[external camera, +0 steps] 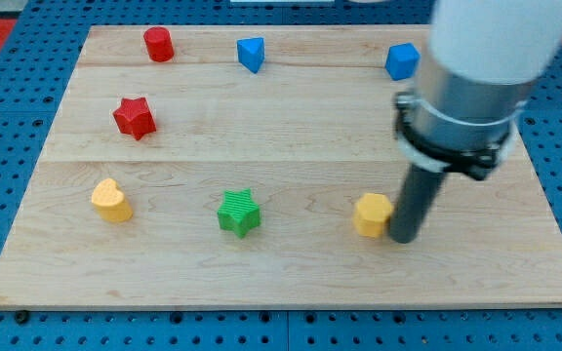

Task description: Push yellow hexagon into green star

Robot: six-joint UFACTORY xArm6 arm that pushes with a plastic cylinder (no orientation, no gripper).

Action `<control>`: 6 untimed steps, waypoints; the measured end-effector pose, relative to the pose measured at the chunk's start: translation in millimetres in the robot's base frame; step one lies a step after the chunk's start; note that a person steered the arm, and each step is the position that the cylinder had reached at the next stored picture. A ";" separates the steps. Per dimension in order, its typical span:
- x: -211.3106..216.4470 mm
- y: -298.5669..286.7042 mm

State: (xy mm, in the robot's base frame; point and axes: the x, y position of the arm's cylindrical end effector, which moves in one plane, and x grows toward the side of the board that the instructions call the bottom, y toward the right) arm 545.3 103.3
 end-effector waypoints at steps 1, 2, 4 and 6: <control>-5.4 -16.8; -22.7 39.2; -35.9 -30.8; -35.1 -36.9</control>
